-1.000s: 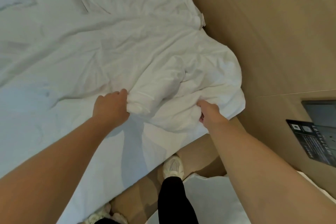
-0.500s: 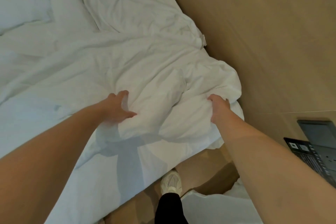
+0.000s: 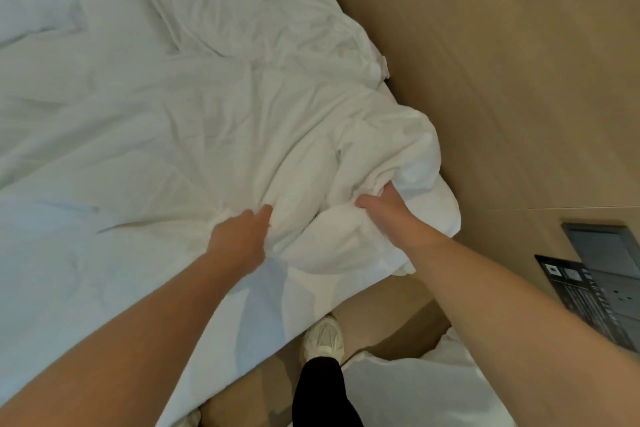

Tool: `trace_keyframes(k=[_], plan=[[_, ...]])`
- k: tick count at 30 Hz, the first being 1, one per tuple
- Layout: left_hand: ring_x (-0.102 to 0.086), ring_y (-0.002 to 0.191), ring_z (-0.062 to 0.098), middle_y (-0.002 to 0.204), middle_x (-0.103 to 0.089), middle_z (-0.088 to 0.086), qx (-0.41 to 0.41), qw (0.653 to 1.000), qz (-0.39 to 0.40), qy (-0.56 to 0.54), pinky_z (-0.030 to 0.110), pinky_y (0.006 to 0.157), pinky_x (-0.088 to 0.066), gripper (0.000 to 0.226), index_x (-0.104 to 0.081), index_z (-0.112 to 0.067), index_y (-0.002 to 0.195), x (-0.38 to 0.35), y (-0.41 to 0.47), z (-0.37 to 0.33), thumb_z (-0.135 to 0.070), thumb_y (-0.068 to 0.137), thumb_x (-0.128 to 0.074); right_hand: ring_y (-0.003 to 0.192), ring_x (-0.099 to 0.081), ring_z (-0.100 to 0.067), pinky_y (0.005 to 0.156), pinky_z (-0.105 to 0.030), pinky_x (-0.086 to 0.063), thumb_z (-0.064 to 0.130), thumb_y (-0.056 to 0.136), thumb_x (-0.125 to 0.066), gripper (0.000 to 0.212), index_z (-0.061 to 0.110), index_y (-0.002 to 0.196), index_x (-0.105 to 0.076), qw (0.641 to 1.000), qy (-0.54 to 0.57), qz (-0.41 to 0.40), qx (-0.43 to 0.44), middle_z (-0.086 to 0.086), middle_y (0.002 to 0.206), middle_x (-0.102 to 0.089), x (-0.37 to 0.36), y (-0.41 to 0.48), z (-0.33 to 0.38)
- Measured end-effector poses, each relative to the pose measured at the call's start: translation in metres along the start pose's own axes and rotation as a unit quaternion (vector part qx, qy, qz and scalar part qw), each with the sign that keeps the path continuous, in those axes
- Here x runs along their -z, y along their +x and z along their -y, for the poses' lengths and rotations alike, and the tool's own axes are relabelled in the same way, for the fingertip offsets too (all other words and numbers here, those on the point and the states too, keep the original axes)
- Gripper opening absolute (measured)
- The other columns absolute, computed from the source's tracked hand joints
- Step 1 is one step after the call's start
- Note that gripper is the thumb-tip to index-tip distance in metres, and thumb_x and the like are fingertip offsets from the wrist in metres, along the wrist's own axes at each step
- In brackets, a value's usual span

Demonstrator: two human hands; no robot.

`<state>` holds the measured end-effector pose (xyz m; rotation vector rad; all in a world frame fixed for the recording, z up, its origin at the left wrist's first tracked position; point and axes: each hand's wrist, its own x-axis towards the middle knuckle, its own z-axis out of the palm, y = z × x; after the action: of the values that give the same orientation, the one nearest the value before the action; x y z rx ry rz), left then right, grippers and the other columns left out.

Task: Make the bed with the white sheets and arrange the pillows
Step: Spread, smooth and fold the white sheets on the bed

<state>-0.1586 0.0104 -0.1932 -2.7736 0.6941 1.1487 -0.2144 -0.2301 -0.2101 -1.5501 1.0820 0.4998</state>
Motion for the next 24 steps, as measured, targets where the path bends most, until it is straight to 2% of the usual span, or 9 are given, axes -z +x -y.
trace_keyframes(k=[2,5,9,12,14,17,20,22,24], plan=[[-0.062,0.094,0.032,0.105,-0.062,0.010,0.050,0.996,-0.065,-0.024,0.033,0.070,-0.043,0.032,-0.046,-0.019,0.122,0.014,-0.003,0.013,-0.019,0.091,-0.050,0.135,-0.041,-0.025,0.103,-0.021,-0.029,0.012,0.093,-0.059,0.063,0.013,0.149,-0.031,0.983,-0.129,-0.060,0.112,-0.006,0.147,-0.043,0.007,0.000,0.024],[-0.062,0.086,0.034,0.098,-0.065,0.012,0.064,0.986,-0.142,-0.052,0.032,0.066,-0.038,0.019,-0.052,-0.016,0.109,0.051,-0.013,0.035,-0.020,0.090,-0.050,0.130,-0.046,-0.031,0.107,-0.033,-0.037,0.016,0.093,-0.054,0.061,0.015,0.150,-0.033,0.926,-0.292,-0.112,0.213,-0.010,0.142,-0.050,0.035,-0.008,0.075],[-0.052,0.075,0.029,0.096,-0.064,0.011,0.095,0.975,-0.166,-0.117,0.032,0.066,-0.037,0.019,-0.054,-0.015,0.107,0.103,-0.041,0.043,-0.017,0.088,-0.051,0.101,-0.059,-0.037,0.074,-0.035,-0.041,0.022,0.094,-0.055,0.042,0.009,0.134,-0.050,0.820,-0.465,-0.159,0.292,-0.017,0.109,-0.063,0.073,-0.049,0.175],[-0.051,0.074,0.026,0.095,-0.065,0.009,0.101,0.972,-0.161,-0.141,0.032,0.066,-0.040,0.022,-0.054,-0.017,0.107,0.128,-0.061,0.039,-0.014,0.086,-0.050,0.075,-0.050,-0.030,0.065,-0.035,-0.036,0.020,0.092,-0.056,0.024,0.004,0.110,-0.054,0.733,-0.567,-0.183,0.328,-0.007,0.080,-0.049,0.099,-0.088,0.247],[-0.052,0.074,0.025,0.096,-0.065,0.006,0.101,0.972,-0.165,-0.134,0.031,0.065,-0.040,0.026,-0.054,-0.020,0.111,0.144,-0.072,0.037,-0.014,0.087,-0.048,0.071,-0.048,-0.029,0.063,-0.036,-0.039,0.020,0.092,-0.057,0.022,0.004,0.108,-0.053,0.686,-0.611,-0.200,0.341,-0.003,0.076,-0.044,0.122,-0.110,0.285],[-0.052,0.076,0.022,0.100,-0.065,0.003,0.100,0.974,-0.172,-0.111,0.030,0.066,-0.040,0.032,-0.052,-0.024,0.120,0.169,-0.086,0.038,-0.017,0.089,-0.046,0.073,-0.058,-0.036,0.061,-0.038,-0.047,0.025,0.092,-0.058,0.031,0.006,0.114,-0.053,0.618,-0.647,-0.234,0.379,-0.011,0.087,-0.059,0.160,-0.143,0.323],[-0.060,0.090,0.023,0.112,-0.064,-0.001,0.081,0.982,-0.147,-0.083,0.031,0.073,-0.046,0.034,-0.050,-0.028,0.123,0.177,-0.092,0.041,-0.020,0.090,-0.047,0.076,-0.060,-0.035,0.061,-0.036,-0.045,0.031,0.089,-0.061,0.035,0.009,0.116,-0.053,0.615,-0.651,-0.233,0.379,-0.012,0.096,-0.064,0.184,-0.156,0.331],[-0.059,0.107,0.022,0.127,-0.059,-0.002,0.065,0.991,-0.093,-0.078,0.032,0.084,-0.048,0.040,-0.044,-0.031,0.133,0.169,-0.089,0.039,-0.023,0.093,-0.045,0.075,-0.059,-0.028,0.064,-0.037,-0.050,0.031,0.086,-0.061,0.032,0.012,0.111,-0.053,0.664,-0.646,-0.176,0.333,-0.009,0.093,-0.064,0.185,-0.151,0.319],[-0.051,0.124,0.021,0.142,-0.048,-0.002,0.042,0.998,-0.009,-0.050,0.033,0.098,-0.045,0.056,-0.029,-0.031,0.147,0.149,-0.083,0.035,-0.024,0.094,-0.046,0.086,-0.061,-0.027,0.072,-0.038,-0.052,0.029,0.086,-0.063,0.040,0.013,0.121,-0.050,0.730,-0.632,-0.087,0.246,-0.009,0.101,-0.064,0.180,-0.132,0.293]])
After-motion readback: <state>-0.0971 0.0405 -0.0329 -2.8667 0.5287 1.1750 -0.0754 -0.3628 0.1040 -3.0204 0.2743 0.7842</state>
